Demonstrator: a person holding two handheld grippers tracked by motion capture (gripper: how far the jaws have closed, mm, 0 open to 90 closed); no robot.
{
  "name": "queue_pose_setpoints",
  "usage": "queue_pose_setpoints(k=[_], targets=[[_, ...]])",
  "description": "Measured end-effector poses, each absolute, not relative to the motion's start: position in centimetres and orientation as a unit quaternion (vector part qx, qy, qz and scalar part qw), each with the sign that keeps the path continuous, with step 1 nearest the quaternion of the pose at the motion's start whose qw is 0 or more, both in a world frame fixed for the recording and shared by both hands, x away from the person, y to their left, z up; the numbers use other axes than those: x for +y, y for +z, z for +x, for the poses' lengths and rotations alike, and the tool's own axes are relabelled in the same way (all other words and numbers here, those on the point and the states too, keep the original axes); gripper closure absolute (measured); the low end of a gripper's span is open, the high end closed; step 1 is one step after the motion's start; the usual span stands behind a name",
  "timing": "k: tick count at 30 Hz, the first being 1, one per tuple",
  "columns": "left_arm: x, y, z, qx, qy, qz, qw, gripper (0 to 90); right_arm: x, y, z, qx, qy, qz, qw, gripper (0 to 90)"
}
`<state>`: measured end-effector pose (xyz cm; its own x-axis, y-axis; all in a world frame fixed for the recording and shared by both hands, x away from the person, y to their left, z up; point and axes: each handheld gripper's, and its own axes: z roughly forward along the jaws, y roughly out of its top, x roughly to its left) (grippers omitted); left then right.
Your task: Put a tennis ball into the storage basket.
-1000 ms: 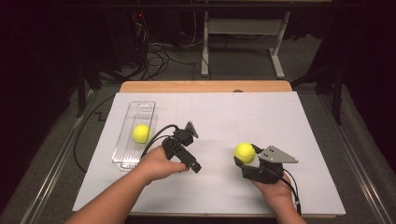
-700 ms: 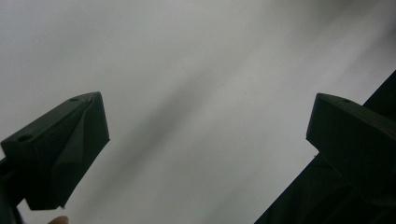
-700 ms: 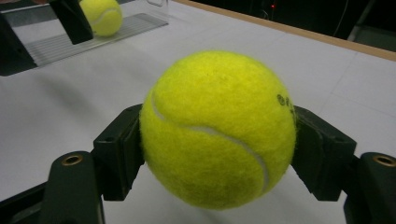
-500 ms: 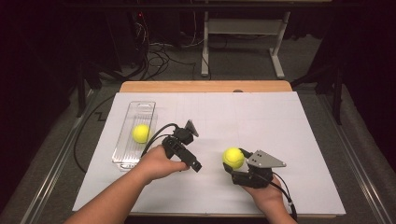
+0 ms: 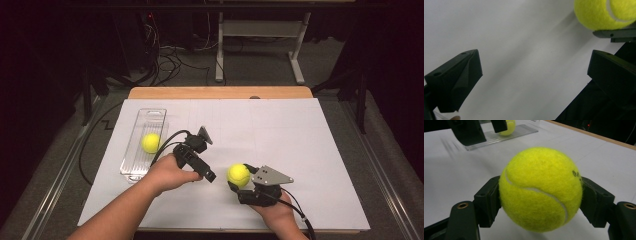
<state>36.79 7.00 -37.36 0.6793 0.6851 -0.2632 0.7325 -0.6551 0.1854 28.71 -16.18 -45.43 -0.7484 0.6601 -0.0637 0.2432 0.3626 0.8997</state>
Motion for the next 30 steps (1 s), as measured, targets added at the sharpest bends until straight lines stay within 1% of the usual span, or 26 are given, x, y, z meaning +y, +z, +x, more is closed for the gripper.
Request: queue_pose_setpoints(k=[20, 30], targets=[[7.4, -36.6, 36.7, 0.395, -0.081, 0.904, 0.142, 0.6, -14.9, -45.7, 28.1, 0.807, 0.489, 0.264, 0.201, 27.3], [7.8, -35.8, 36.8, 0.4, -0.076, 0.903, 0.141, 0.6, -14.3, -45.1, 28.3, 0.796, 0.51, 0.263, 0.195, 27.3]])
